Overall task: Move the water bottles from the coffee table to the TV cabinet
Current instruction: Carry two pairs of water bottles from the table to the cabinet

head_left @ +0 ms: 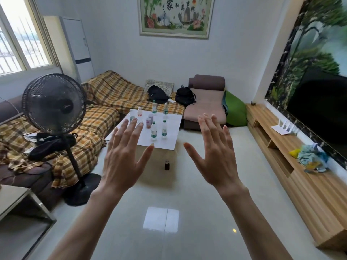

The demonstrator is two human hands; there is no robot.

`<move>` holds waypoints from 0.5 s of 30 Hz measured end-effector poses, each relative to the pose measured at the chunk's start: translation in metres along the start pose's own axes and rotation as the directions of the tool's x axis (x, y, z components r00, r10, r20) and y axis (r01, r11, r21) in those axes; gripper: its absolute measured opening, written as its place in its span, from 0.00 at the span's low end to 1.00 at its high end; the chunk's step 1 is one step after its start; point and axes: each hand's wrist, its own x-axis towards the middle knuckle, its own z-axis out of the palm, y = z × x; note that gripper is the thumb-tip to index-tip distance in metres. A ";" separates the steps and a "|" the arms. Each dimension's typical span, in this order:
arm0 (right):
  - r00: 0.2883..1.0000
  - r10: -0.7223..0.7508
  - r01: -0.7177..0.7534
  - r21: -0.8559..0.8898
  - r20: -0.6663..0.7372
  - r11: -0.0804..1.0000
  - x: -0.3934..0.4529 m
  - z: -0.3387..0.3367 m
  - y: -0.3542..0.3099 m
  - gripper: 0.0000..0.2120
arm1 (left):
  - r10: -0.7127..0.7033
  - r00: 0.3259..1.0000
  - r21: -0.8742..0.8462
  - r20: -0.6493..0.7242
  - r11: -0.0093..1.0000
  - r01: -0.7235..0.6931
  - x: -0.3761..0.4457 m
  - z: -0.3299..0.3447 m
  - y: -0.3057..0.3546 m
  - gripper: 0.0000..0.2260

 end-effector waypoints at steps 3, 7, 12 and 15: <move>1.000 -0.004 0.004 0.005 0.018 1.000 0.045 0.037 0.030 0.38 | -0.028 1.000 0.010 0.013 1.000 0.028 0.044 0.042 -0.013 0.32; 0.999 -0.005 0.004 0.029 0.033 1.000 0.105 0.081 0.066 0.38 | -0.038 0.999 0.039 0.017 0.999 0.037 0.105 0.091 -0.028 0.32; 0.999 -0.013 0.012 0.033 0.050 0.999 0.162 0.130 0.108 0.38 | -0.082 0.996 0.044 0.016 0.996 0.082 0.160 0.145 -0.045 0.31; 0.998 -0.020 0.019 0.037 0.052 0.999 0.189 0.157 0.128 0.38 | -0.085 0.996 0.026 0.024 0.996 0.084 0.185 0.174 -0.058 0.31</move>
